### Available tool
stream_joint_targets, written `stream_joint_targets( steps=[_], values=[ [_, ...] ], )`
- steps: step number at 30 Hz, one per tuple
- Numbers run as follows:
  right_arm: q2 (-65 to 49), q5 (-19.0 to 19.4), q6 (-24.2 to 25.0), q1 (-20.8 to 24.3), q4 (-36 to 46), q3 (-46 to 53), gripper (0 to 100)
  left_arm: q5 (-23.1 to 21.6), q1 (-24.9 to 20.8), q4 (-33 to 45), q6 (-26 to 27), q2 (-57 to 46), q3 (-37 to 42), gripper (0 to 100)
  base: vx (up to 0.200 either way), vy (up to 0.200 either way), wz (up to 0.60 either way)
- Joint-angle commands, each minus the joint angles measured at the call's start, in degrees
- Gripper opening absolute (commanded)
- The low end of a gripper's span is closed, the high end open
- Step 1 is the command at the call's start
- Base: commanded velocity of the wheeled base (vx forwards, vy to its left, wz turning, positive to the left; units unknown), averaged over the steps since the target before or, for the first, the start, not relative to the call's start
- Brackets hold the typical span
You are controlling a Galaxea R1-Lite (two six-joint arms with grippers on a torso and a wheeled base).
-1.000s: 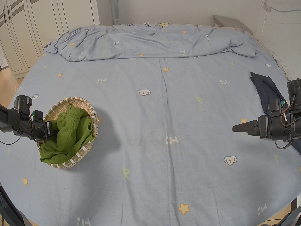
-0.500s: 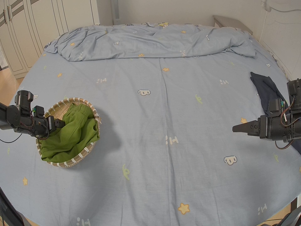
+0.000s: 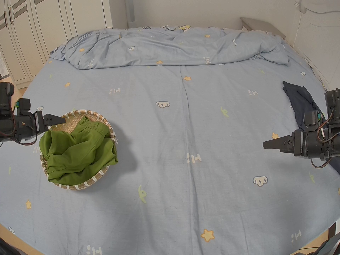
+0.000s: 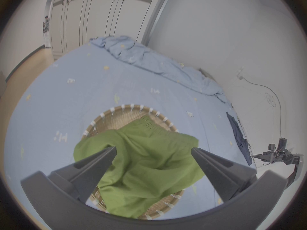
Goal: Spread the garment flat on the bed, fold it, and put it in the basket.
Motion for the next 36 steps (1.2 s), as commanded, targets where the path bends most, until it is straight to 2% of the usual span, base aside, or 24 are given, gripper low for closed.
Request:
stream_joint_targets(
  steps=[1, 3, 5, 7, 10, 12, 13, 14, 19, 22, 28, 31, 32, 34, 36],
  values=[
    [-0.9, -0.1, -0.3, 0.0, -0.1, 0.2, 100, -0.1, -0.5, 0.1, 0.0, -13.8, 3.2, 100, 0.0, 0.0, 0.0],
    [-4.7, -3.0, -0.6, 0.0, -0.1, 2.5, 100, 0.0, -4.1, 0.2, 0.2, -22.6, 9.4, 100, 0.0, 0.0, 0.0],
    [-5.7, -3.9, -0.7, 0.0, -0.1, 3.2, 100, 0.0, -5.2, 0.2, 0.4, -24.5, 10.8, 100, 0.0, 0.0, 0.0],
    [-11.0, -8.0, -1.9, -0.5, 0.1, 6.6, 100, 0.2, -10.7, 0.4, 0.8, -33.5, 19.3, 100, 0.0, 0.0, 0.0],
    [-16.1, -8.7, -3.6, -1.2, 0.2, 11.1, 100, 0.1, -13.9, 0.4, 1.6, -40.3, 25.7, 100, 0.0, 0.0, 0.0],
    [-23.0, -8.8, -6.9, -3.3, 0.8, 16.3, 100, 0.3, -16.6, 0.5, 2.0, -48.4, 33.1, 100, 0.0, 0.0, 0.0],
    [-24.0, -8.8, -7.2, -3.6, 1.0, 16.8, 100, 0.3, -16.8, 0.5, 2.1, -49.5, 33.9, 100, 0.0, 0.0, 0.0],
    [-29.7, -8.8, -9.4, -5.9, 2.6, 20.2, 100, 0.3, -17.6, 0.6, 2.1, -55.1, 38.0, 100, 0.0, 0.0, 0.0],
    [-45.5, -8.8, -13.4, -12.0, 7.8, 27.0, 100, 0.4, -17.2, 1.9, 2.1, -66.5, 43.8, 100, 0.0, 0.0, 0.0],
    [-56.1, -8.6, -13.6, -11.8, 10.7, 29.3, 100, 0.5, -16.9, 6.7, 2.1, -73.9, 44.8, 100, 0.0, 0.0, 0.0],
    [-67.4, -8.7, -13.7, -11.6, 17.3, 30.5, 100, 0.5, -16.8, 15.2, 2.4, -86.0, 46.3, 100, 0.0, 0.0, 0.0],
    [-69.7, -8.8, -13.6, -12.4, 17.8, 32.3, 100, 0.7, -14.5, 15.3, 3.2, -89.7, 49.4, 100, 0.0, 0.0, 0.0],
    [-70.0, -8.9, -13.3, -12.4, 17.4, 34.0, 100, 1.5, -14.5, 14.8, 5.0, -89.9, 51.2, 100, 0.0, 0.0, 0.0],
    [-70.0, -9.2, -13.2, -12.4, 17.4, 34.8, 100, 2.5, -14.6, 14.4, 5.1, -89.8, 51.6, 100, 0.0, 0.0, 0.0],
    [-70.0, -11.7, -13.7, -12.5, 16.9, 38.8, 100, 8.4, -14.6, 13.6, 3.9, -89.8, 51.8, 100, 0.0, 0.0, 0.0]
  ],
)
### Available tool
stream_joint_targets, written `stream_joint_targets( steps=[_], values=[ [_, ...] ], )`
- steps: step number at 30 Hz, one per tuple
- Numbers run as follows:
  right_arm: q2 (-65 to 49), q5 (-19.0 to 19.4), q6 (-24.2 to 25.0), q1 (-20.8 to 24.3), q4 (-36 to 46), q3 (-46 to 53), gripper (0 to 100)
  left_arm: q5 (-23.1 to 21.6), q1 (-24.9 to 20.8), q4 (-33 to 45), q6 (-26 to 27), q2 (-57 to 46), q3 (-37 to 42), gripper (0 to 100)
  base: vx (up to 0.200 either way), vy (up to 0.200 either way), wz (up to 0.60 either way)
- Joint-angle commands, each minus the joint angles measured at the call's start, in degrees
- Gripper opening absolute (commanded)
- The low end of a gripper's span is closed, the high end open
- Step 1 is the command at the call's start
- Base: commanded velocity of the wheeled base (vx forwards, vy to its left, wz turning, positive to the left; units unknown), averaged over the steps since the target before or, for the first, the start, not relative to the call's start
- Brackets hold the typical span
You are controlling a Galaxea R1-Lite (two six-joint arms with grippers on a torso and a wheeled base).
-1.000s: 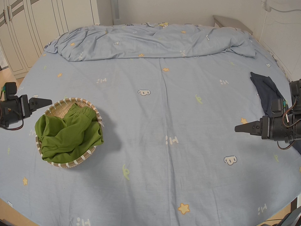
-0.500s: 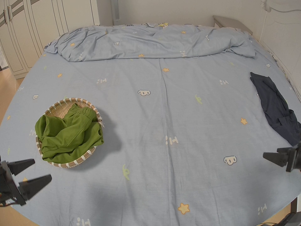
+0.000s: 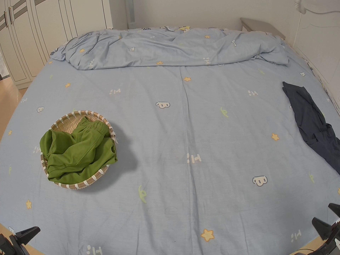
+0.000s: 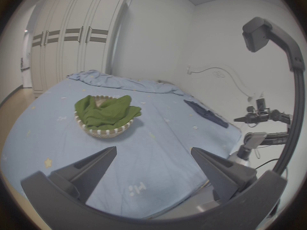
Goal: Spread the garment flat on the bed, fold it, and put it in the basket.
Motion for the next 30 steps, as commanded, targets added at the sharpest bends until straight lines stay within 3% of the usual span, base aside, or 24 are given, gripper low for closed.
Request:
stream_joint_targets(
  steps=[1, 5, 6, 8, 10, 14, 18, 21, 26, 30],
  values=[
    [-8.5, -3.0, -0.5, -1.3, 0.5, 7.9, 100, 7.4, 0.7, 0.4, 0.1, -8.2, 4.2, 100, 0.0, 0.0, 0.0],
    [-8.5, -3.3, -0.4, -1.3, -11.0, 13.1, 100, 17.5, 0.7, -2.9, -0.1, -8.1, 5.9, 100, 0.0, 0.0, 0.0],
    [-8.5, -3.3, -0.4, -1.3, -11.0, 13.1, 100, 17.5, 0.7, -2.9, -0.1, -8.1, 5.9, 100, 0.0, 0.0, 0.0],
    [-8.5, -3.3, -0.8, -1.3, -26.0, 19.1, 100, 29.3, 0.7, -8.9, -0.3, -8.2, 8.8, 100, 0.0, 0.0, 0.0],
    [-8.5, -3.3, -1.1, -1.4, -26.4, 19.1, 100, 33.0, 0.7, -11.4, -1.0, -8.2, 10.2, 100, 0.0, 0.0, 0.0],
    [-8.5, -3.5, -4.3, -1.4, -24.5, 19.1, 100, 32.0, 0.7, -12.0, -0.7, -8.2, 10.3, 100, 0.0, 0.0, 0.0],
    [-8.0, -3.1, -8.0, -1.4, -23.4, 19.0, 100, 26.6, 0.7, -12.5, 4.2, -8.2, 11.5, 100, 0.0, 0.0, 0.0],
    [-8.5, -3.2, -9.3, -1.5, -23.2, 18.9, 100, 26.9, 0.7, -12.6, 3.8, -8.2, 11.6, 100, 0.0, 0.0, 0.0],
    [-8.5, -4.3, -6.7, -1.5, -23.5, 18.8, 100, 26.9, 0.7, -12.7, 3.2, -8.2, 11.6, 100, 0.0, 0.0, 0.0],
    [-8.5, -6.1, 0.5, -1.5, -23.5, 18.5, 100, 26.9, 0.7, -12.7, 3.2, -8.2, 11.5, 100, 0.0, 0.0, 0.0]
  ],
)
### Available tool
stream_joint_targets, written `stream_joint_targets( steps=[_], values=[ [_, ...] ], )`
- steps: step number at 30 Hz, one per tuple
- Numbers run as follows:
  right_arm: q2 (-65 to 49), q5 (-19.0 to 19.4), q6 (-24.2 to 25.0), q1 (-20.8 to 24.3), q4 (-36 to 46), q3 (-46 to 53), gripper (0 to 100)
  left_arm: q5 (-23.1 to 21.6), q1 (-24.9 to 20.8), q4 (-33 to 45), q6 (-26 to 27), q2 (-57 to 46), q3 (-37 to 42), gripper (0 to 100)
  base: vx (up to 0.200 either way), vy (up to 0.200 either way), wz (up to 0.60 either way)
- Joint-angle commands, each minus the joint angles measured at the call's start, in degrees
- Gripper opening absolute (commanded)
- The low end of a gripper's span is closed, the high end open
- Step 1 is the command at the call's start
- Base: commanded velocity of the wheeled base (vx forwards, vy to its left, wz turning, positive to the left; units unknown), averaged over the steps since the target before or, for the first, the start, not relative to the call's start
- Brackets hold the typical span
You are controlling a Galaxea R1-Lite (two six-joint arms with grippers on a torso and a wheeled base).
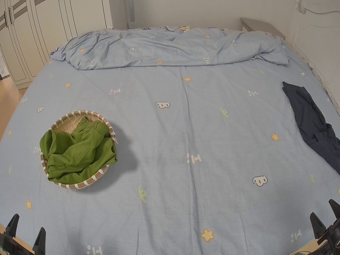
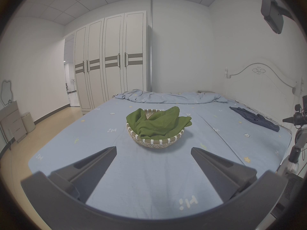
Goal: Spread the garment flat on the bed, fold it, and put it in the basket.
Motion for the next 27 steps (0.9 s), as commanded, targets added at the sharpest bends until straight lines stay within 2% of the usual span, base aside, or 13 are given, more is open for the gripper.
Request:
stream_joint_targets(
  steps=[1, 3, 4, 5, 8, 9, 10, 11, 12, 16, 27],
  values=[
    [0.3, -5.7, 5.2, -0.1, -0.3, 0.6, 100, 0.0, 0.0, -0.1, 0.1, -0.5, 0.4, 100, 0.0, 0.0, 0.0],
    [0.3, -6.8, 5.2, 0.0, -0.1, 0.7, 100, 0.0, 0.0, -0.1, 0.1, -0.5, 0.4, 100, 0.0, 0.0, 0.0],
    [0.3, -17.7, -4.6, -0.1, -0.8, 1.0, 100, 0.0, 0.0, -0.1, 0.1, -0.5, 0.4, 100, 0.0, 0.0, 0.0],
    [0.3, -18.8, -8.7, 0.0, -1.2, 1.0, 100, 0.0, 0.0, -0.1, 0.1, -0.5, 0.4, 100, 0.0, 0.0, 0.0],
    [0.3, -16.5, -9.4, 0.0, -1.4, 0.9, 100, 0.0, 0.0, -0.1, 0.1, -0.5, 0.4, 100, 0.0, 0.0, 0.0],
    [0.3, -10.1, -5.8, 0.0, 0.1, 0.7, 100, 0.0, 0.0, -0.1, 0.1, -0.5, 0.4, 100, 0.0, 0.0, 0.0],
    [0.3, -6.5, -4.5, 0.0, 1.0, 0.6, 100, 0.0, 0.0, -0.1, 0.1, -0.5, 0.4, 100, 0.0, 0.0, 0.0],
    [0.3, -6.5, -4.5, 0.0, 1.0, 0.6, 100, 0.0, 0.0, -0.1, 0.1, -0.5, 0.4, 100, 0.0, 0.0, 0.0],
    [0.4, -3.5, -2.5, 0.0, 2.7, 0.8, 100, 0.0, 0.0, -0.1, 0.1, -0.5, 0.4, 100, 0.0, 0.0, 0.0],
    [0.4, -6.0, -2.5, 0.0, 2.5, 0.9, 100, 0.0, 0.0, -0.1, 0.1, -0.5, 0.4, 100, 0.0, 0.0, 0.0],
    [0.3, -6.1, -2.7, 0.0, 2.3, 1.0, 100, 0.0, 0.0, -0.1, 0.1, -0.5, 0.4, 100, 0.0, 0.0, 0.0]
  ],
)
